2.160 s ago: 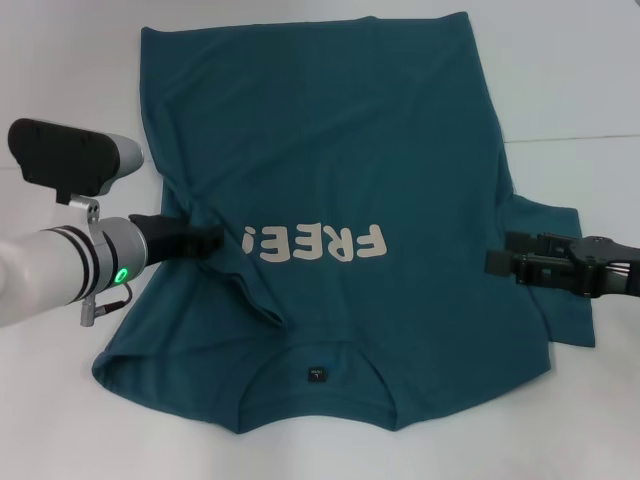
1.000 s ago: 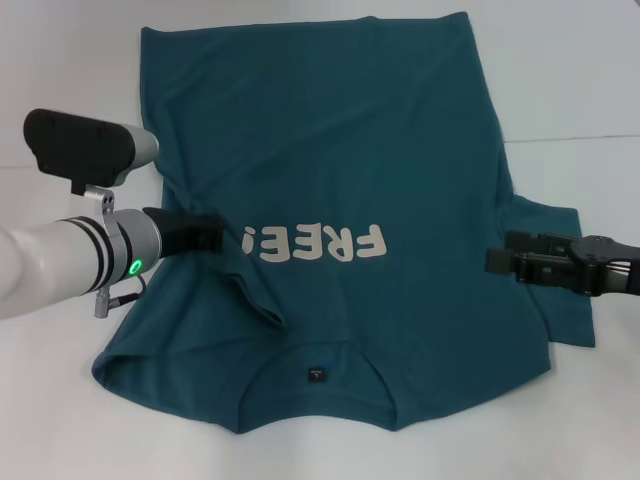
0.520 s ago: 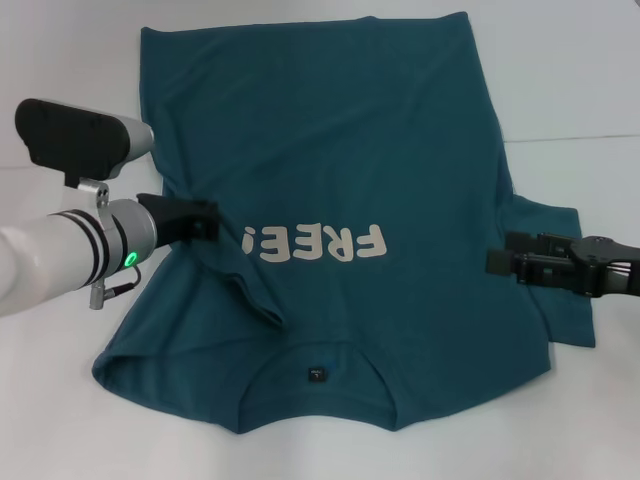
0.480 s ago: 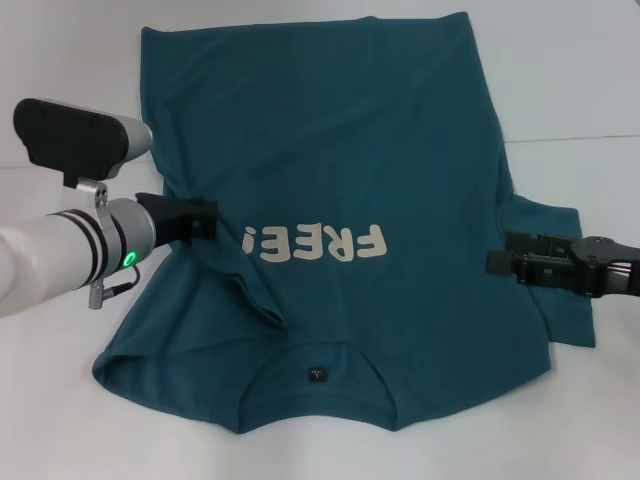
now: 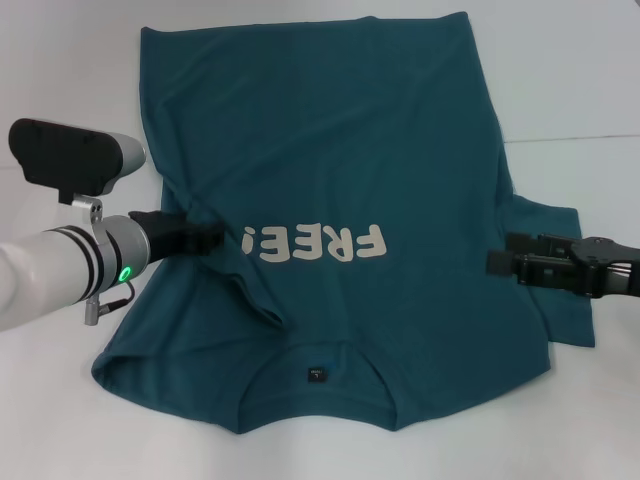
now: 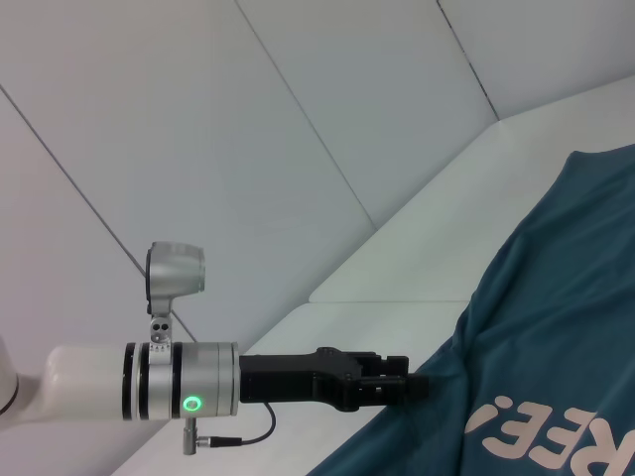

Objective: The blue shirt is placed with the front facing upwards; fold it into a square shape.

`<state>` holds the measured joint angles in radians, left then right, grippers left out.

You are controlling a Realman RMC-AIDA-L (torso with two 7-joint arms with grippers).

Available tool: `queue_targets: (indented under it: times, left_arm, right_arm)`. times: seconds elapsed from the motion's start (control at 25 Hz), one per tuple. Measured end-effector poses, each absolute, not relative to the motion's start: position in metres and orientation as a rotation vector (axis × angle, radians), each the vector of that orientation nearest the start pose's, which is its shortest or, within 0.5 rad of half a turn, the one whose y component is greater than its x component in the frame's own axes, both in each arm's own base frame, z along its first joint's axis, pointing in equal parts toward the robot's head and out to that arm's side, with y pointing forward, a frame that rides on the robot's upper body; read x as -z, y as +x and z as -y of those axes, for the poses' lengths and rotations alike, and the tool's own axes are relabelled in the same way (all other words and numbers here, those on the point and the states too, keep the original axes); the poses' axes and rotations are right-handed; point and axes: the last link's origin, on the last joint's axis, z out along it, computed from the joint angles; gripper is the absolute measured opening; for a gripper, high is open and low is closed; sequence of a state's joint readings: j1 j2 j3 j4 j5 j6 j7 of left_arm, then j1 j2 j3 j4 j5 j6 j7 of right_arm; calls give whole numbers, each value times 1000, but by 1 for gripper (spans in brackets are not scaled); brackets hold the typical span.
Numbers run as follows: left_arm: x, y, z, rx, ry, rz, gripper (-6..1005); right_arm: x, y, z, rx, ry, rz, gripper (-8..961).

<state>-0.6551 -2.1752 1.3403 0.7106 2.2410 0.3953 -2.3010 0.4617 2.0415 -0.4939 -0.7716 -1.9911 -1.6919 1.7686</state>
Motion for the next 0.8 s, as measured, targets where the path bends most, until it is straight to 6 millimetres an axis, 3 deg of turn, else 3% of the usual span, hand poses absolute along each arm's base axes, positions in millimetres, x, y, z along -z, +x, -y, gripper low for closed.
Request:
queue_targets:
  times: [0.24,0.48,0.68,0.8]
  left_arm:
    - [65,-232,-431,186,-2079,946,516]
    - [64,-235,-431,186,-2065,947,589]
    - [63,-238,-431,186,-2052,949,423]
    - [63,-238,-431,187,-2049,950,183]
  right_arm:
    - [-61,284,-319,-901,-2480,-1101,913]
    - [-61,284,-319,-900,-2481,-1101,913]
    - [-61,284,-319,-899,-2481,-1102,913]
    - [-60,284,-318,-900,-2481,-1103,913]
